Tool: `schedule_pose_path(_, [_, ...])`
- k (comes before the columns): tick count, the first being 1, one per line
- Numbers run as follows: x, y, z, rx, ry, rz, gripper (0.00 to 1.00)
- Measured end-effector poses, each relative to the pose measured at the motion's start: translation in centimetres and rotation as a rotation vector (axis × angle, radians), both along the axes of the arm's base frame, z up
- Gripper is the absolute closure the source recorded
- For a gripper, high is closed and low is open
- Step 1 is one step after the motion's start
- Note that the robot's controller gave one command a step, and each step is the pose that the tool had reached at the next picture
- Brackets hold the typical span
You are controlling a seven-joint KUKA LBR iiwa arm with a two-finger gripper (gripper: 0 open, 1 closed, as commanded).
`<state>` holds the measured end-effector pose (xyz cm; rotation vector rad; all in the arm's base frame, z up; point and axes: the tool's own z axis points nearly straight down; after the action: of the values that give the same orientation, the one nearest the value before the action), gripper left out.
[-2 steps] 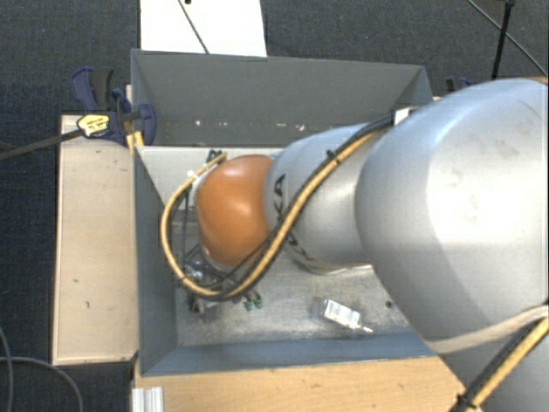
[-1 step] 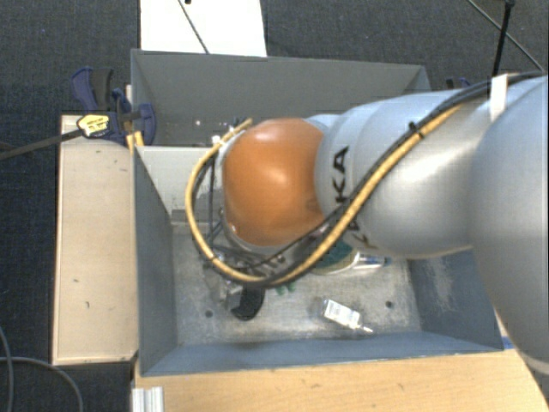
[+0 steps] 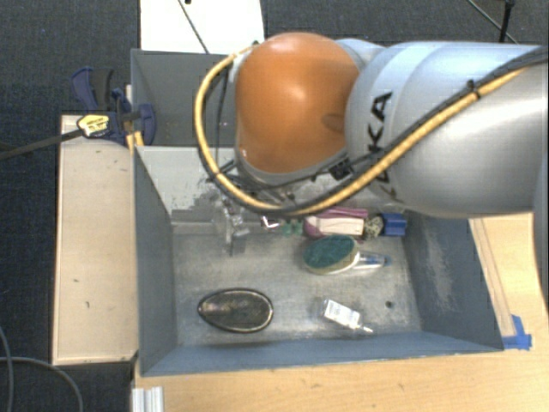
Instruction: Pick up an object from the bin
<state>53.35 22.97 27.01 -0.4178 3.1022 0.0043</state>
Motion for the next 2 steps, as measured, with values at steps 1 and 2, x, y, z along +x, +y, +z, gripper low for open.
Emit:
schedule_pose_path(1, [0.3,-0.3,-11.6,-0.004,0.015,-0.244,1.0])
schedule_pose_path(2, [3.8,-11.8,-15.6,-0.007,0.011,-0.132,1.0])
